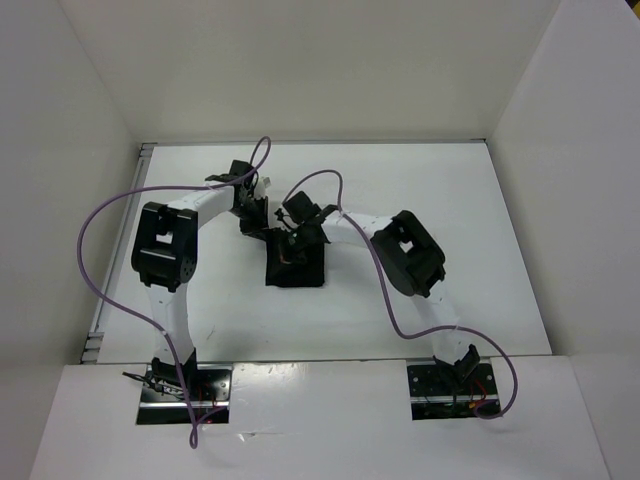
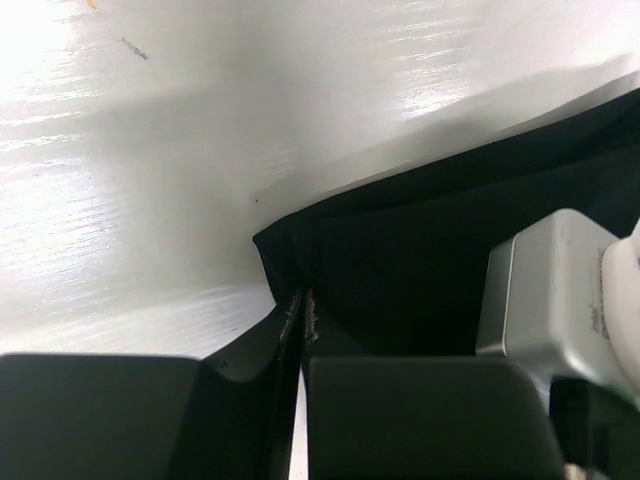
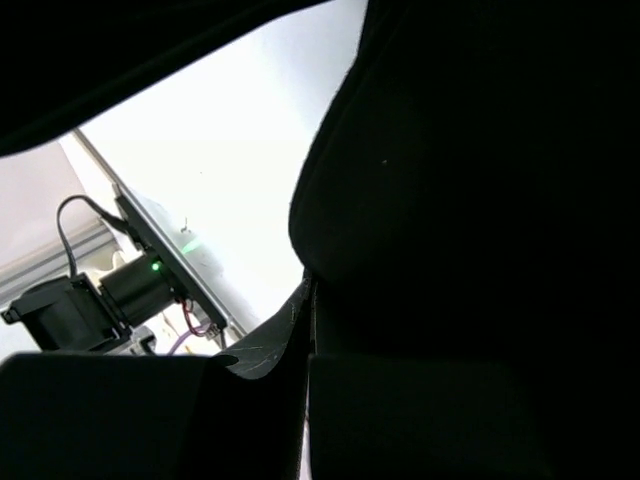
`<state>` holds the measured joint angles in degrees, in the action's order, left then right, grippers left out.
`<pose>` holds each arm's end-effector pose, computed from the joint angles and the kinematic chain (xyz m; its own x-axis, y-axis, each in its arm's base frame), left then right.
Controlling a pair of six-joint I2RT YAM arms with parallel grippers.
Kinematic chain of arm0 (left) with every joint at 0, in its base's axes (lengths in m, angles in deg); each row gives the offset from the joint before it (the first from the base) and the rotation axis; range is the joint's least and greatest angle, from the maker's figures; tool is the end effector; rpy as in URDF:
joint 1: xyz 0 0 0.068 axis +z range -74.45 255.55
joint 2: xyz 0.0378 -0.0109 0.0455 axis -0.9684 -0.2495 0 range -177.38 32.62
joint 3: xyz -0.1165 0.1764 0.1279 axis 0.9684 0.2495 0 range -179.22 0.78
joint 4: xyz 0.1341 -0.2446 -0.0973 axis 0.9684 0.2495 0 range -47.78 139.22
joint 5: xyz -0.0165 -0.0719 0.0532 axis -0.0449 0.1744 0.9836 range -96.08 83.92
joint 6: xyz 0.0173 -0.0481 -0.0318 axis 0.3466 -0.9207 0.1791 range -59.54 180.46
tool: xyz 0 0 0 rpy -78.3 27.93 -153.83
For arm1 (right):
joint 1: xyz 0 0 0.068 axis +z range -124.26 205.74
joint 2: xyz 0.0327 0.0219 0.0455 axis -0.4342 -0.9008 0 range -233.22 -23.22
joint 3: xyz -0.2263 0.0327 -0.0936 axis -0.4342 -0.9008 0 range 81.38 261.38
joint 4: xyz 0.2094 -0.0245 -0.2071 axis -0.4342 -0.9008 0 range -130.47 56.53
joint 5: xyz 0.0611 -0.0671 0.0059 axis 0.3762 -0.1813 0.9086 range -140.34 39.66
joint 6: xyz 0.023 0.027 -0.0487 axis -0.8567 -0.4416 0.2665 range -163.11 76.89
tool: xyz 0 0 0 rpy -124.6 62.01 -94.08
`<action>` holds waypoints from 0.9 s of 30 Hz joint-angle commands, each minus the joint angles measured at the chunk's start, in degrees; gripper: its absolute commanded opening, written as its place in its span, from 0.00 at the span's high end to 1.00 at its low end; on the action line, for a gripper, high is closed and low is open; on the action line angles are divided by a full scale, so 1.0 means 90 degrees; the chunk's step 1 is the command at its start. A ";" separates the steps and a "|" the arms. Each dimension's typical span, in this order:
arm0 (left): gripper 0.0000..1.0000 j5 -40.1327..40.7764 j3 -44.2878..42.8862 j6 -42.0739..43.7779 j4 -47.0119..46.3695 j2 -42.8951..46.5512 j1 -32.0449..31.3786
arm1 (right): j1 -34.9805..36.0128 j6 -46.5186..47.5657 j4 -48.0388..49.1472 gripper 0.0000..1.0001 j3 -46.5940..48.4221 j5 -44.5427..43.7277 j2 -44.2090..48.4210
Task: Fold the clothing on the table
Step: Fold the skirt
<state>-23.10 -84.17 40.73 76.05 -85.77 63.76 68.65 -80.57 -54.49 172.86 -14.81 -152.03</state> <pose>0.4334 -0.1038 0.1099 -0.9532 -0.1307 -0.2726 -0.0166 0.9229 -0.3846 0.3386 0.3502 0.0818 -0.9677 -0.2239 -0.1158 -0.2381 0.6608 0.7118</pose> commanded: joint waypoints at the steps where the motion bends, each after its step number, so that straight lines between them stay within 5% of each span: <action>1: 0.93 0.0143 -0.0014 0.0014 -0.0009 -0.0156 0.0041 | 0.0085 0.0128 -0.0067 1.00 -0.0008 -0.0264 0.0113; 3: 0.93 -0.0052 -0.0073 0.0014 0.0059 0.0184 0.0041 | 0.0085 0.0410 -0.0427 1.00 0.0235 -0.0479 0.0385; 10: 0.58 -0.0667 -0.0132 0.0189 0.0119 0.2283 0.0041 | -0.0324 0.0655 -0.0985 1.00 0.0433 -0.1475 0.2464; 17: 0.52 -0.0678 0.1458 -0.0268 -0.0525 0.4490 0.0041 | -0.2352 0.0919 -0.0927 0.52 -0.1393 -0.1400 0.4730; 20: 0.49 -0.0405 0.2123 -0.0581 -0.0702 0.5067 0.0041 | -0.2911 0.1095 -0.0994 0.20 -0.2097 -0.1116 0.5444; 22: 0.47 -0.0201 0.2328 -0.0649 -0.0760 0.5350 0.0041 | -0.2991 0.1270 -0.0995 0.12 -0.2488 -0.1038 0.5824; 23: 0.46 -0.0103 0.2455 -0.0650 -0.0702 0.5438 0.0041 | -0.3068 0.1271 -0.0995 0.00 -0.2586 -0.1037 0.5913; 27: 0.41 0.0337 0.2660 -0.0650 -0.0565 0.5897 0.0041 | -0.3128 0.1271 -0.0995 0.00 -0.3133 -0.1037 0.6129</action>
<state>-23.49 -60.65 36.05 71.87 -37.46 63.80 40.70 -70.62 -62.53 146.80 -25.26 -99.29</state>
